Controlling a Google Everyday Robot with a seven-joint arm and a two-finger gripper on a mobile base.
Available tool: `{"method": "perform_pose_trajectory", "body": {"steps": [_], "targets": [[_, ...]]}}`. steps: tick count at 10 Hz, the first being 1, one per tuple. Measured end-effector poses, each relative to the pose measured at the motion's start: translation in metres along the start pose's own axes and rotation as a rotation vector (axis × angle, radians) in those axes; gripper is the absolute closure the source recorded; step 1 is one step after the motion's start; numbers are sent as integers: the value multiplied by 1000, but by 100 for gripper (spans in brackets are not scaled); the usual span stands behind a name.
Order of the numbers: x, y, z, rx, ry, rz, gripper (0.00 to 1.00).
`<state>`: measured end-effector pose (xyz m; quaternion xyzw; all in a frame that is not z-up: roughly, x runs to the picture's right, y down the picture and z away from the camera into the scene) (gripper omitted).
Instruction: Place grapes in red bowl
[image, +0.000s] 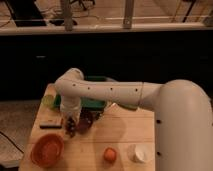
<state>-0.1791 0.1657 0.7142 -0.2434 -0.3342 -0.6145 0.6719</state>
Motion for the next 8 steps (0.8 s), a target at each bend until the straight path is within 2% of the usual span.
{"method": "perform_pose_trajectory", "body": {"steps": [4,8], "targets": [[-17,-29,-4,-22,3,-81,99],[-38,-72,1,-57,-8,-178,99]]}}
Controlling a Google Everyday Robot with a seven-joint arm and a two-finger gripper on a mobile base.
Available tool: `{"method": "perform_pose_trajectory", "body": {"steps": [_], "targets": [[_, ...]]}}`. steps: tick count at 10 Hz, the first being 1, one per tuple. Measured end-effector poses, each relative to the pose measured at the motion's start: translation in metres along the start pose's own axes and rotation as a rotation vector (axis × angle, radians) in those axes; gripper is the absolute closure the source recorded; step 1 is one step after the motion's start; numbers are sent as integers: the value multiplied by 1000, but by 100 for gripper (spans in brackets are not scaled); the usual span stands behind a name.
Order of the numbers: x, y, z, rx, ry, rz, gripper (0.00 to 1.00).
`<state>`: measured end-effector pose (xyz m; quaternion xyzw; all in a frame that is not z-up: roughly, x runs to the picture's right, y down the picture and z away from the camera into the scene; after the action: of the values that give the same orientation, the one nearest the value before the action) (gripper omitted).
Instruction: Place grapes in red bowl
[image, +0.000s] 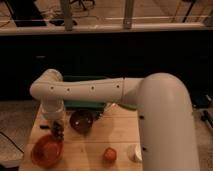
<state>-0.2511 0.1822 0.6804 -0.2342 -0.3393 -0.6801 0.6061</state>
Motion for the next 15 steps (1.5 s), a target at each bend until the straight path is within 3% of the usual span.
{"method": "perform_pose_trajectory", "body": {"steps": [2,7,15], "targets": [[-8,-20,2,-27,-8,-44,99],[-25,-39,6,-64,-10,-89,99],[-32,-48,16,-66,-11,-114,99]]}}
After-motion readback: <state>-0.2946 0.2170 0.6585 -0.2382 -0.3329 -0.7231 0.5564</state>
